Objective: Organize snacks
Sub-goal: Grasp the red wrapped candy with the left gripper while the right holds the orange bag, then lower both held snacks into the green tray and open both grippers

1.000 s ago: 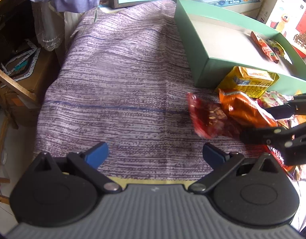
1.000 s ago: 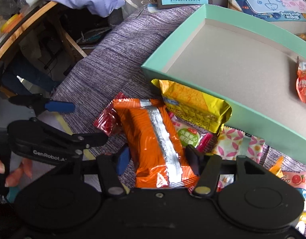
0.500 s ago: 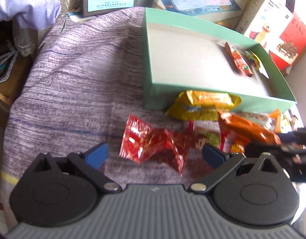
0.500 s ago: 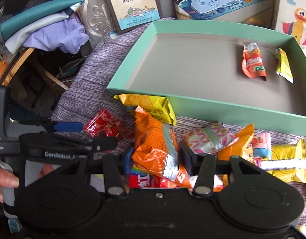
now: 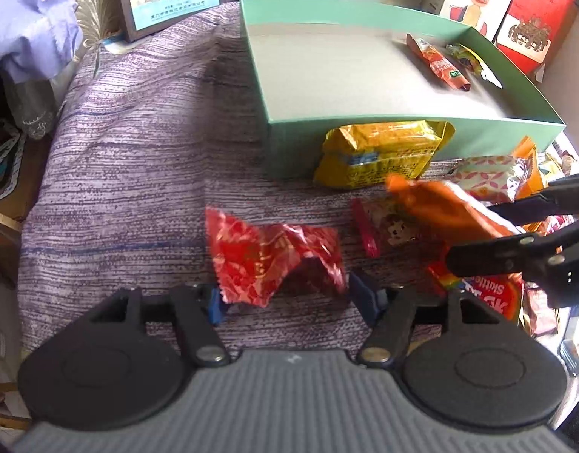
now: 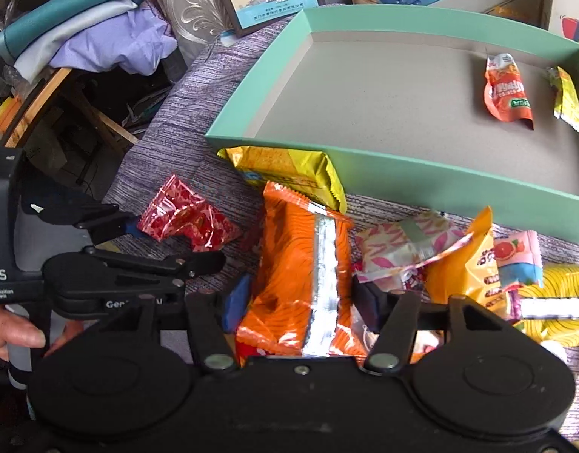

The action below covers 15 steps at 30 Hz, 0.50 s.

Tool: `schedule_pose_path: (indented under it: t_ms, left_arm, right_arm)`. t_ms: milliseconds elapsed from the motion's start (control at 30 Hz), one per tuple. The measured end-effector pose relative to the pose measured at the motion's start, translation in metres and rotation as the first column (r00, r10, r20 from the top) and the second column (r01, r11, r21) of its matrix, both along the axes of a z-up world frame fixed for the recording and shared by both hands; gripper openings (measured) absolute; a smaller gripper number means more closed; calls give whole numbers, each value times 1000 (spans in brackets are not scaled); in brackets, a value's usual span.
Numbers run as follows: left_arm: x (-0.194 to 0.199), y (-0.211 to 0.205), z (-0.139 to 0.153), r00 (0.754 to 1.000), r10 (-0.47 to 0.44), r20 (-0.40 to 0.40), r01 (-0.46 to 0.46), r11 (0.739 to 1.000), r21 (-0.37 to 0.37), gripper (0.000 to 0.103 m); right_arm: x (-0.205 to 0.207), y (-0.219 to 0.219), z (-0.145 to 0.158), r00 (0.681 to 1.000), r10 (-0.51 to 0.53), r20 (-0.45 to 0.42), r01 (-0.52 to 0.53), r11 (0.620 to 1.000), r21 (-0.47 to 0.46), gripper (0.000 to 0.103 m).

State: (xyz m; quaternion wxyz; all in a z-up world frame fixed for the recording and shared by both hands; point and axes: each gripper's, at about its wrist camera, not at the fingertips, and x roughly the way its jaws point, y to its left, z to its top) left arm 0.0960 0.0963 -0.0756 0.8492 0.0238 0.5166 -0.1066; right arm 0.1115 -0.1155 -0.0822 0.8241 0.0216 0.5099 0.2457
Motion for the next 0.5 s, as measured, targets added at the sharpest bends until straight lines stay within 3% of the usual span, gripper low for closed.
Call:
schedule_pose_path:
  t_ms: [200,333,500]
  left_arm:
    - [9,-3,-2,1000,17,8,-17,1000,15,72]
    - [12,-10,-3,999,6,52,-9,998,64,45]
    - [7,-3,2,998,46,49,-48,997,54,40]
  right_arm:
    - [8,7,-5,1000,-1,-2,1,1000,-2,67]
    - [8,17,-12,1000,0,24,1,998,-60,52]
    - [0,16,-4,999,-23,28,23,1000,-8,51]
